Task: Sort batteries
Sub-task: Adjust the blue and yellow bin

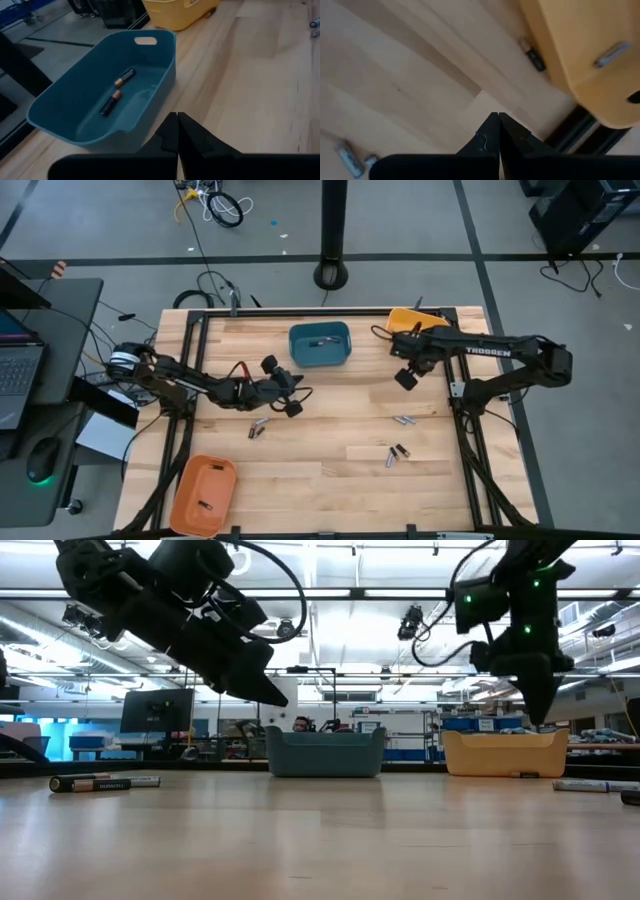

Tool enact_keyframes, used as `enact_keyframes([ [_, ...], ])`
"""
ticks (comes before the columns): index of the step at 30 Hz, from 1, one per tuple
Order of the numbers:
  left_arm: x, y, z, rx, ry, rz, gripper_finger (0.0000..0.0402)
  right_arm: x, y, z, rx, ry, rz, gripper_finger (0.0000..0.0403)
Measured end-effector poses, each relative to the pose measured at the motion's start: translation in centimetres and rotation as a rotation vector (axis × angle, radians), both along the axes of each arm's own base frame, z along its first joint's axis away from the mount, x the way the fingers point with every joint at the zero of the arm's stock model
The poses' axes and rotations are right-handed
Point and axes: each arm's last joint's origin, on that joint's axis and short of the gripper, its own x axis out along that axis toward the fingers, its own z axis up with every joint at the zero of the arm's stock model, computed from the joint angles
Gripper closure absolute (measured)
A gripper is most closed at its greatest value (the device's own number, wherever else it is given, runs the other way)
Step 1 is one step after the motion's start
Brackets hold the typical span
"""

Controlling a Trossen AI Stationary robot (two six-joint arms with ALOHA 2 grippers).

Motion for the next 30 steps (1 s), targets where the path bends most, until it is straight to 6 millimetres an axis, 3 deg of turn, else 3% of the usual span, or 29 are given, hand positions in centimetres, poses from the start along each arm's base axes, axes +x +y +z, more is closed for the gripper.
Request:
enact_keyframes([
  [4,-0.1,0.0,-0.1,0.001,0.016,0.001,0.0396,-1.2,-1.1,-1.1,0.038,0.033,-0.045,0.0396],
  [15,-0.1,0.0,-0.2,0.007,0.02,0.014,0.0396,-3.9,-3.7,-2.6,-0.104,0.154,-0.22,0.0396],
  [25,-0.2,0.1,-0.2,0.016,0.021,0.03,0.0396,-3.7,-5.1,-2.5,-0.231,0.119,-0.232,0.0396],
  [30,-0.2,0.1,-0.2,0.023,0.025,0.04,0.0396,-3.2,-4.1,-1.3,-0.203,0.114,-0.16,0.0396],
])
